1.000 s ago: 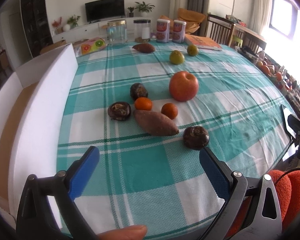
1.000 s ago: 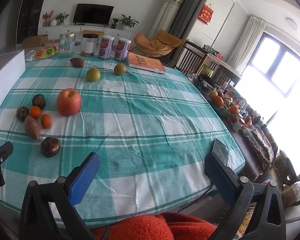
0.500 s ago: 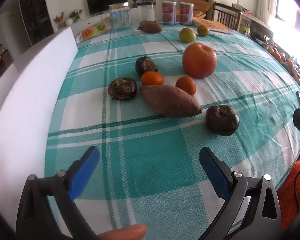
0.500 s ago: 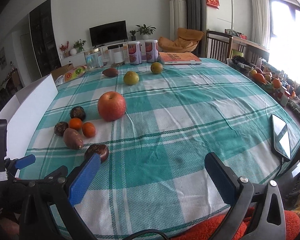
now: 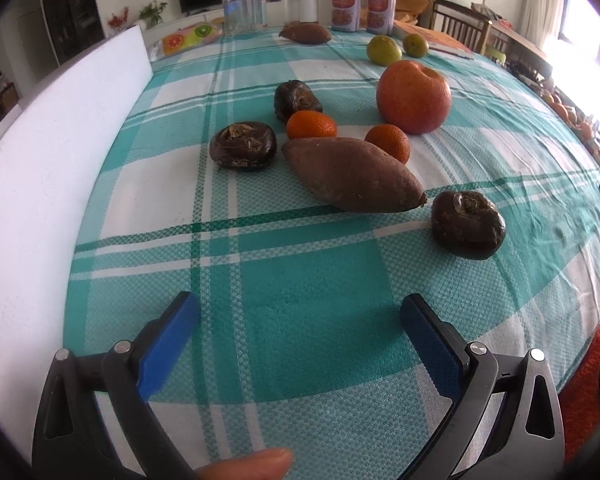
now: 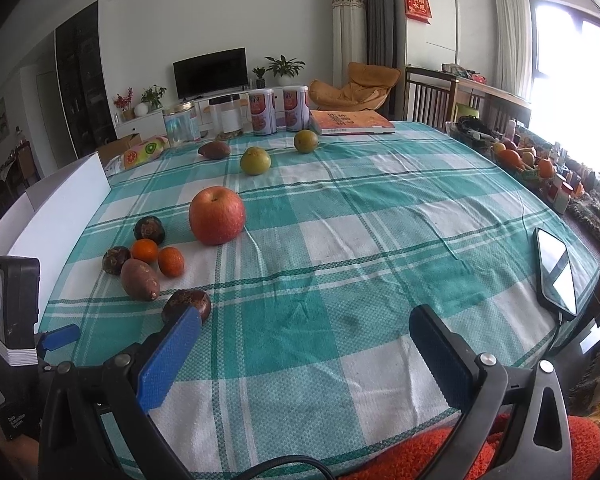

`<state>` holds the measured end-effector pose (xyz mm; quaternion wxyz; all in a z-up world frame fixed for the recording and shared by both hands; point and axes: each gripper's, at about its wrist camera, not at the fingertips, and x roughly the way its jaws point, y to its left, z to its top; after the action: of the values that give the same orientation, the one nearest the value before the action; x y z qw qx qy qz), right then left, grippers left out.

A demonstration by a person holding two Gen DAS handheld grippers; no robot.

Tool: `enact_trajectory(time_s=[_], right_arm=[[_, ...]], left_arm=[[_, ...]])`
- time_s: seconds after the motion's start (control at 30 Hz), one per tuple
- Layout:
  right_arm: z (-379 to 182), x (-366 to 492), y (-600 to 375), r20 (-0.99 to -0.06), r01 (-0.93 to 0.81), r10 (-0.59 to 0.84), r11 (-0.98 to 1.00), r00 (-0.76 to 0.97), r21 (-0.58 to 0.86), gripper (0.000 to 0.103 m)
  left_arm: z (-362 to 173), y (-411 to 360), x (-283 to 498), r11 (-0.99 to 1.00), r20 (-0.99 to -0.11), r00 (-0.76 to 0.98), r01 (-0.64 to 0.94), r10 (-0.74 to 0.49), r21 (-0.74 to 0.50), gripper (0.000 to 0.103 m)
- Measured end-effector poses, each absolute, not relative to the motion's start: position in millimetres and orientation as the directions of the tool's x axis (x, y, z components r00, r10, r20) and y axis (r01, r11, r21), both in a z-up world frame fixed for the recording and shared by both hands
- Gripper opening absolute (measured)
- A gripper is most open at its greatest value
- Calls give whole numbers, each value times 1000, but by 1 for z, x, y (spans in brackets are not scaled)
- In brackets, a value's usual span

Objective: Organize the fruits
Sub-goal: 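Grasp the sweet potato with the left gripper while the right grasps a dark round fruit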

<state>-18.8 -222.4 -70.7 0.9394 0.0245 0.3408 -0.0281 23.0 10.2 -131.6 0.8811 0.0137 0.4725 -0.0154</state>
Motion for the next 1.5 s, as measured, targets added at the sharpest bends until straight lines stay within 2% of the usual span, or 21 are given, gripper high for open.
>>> enact_trajectory(time_s=[0.43,0.63,0.77,0.97,1.03,1.2,1.33,1.43,1.47,1.5], right_arm=[[-71,-19,-222,-644,66,-36,998,765,23,103],[-72,-19,-221,-646,64,-30,998,763,29,103],[-74,-16,-220,-657,57,-25,998,753,27,103],[-72,-20,-223,-643,55,-23,998,765,29,103],[-72,-20,-225,-641,55,-17,998,768,39,103],[-75,-16,-227,-656,53,2,997,755,63,103],[-77,-13,-226,-667,51,6,996,745,66,103],[-76,-16,-226,-656,51,-2,997,755,56,103],[-74,-18,-226,-649,52,-4,997,761,55,103],[-73,-20,-226,-643,53,-5,997,766,55,103]], left_arm=[[-130,17,28,993,-857,511,116,-66,-8,102],[-108,41,45,966,-836,489,61,-250,-253,100],[-87,27,72,942,-798,522,29,-300,-335,100],[-110,15,101,987,-853,511,-54,-104,-153,101],[-113,27,89,980,-853,502,-52,-142,-193,101],[-95,58,52,984,-845,525,-71,-103,-165,100],[-93,44,64,987,-850,505,30,-150,-156,99],[-103,28,79,990,-864,483,69,-141,-123,98],[-107,26,82,991,-866,482,62,-135,-120,95],[-109,26,84,992,-866,484,55,-126,-114,83]])
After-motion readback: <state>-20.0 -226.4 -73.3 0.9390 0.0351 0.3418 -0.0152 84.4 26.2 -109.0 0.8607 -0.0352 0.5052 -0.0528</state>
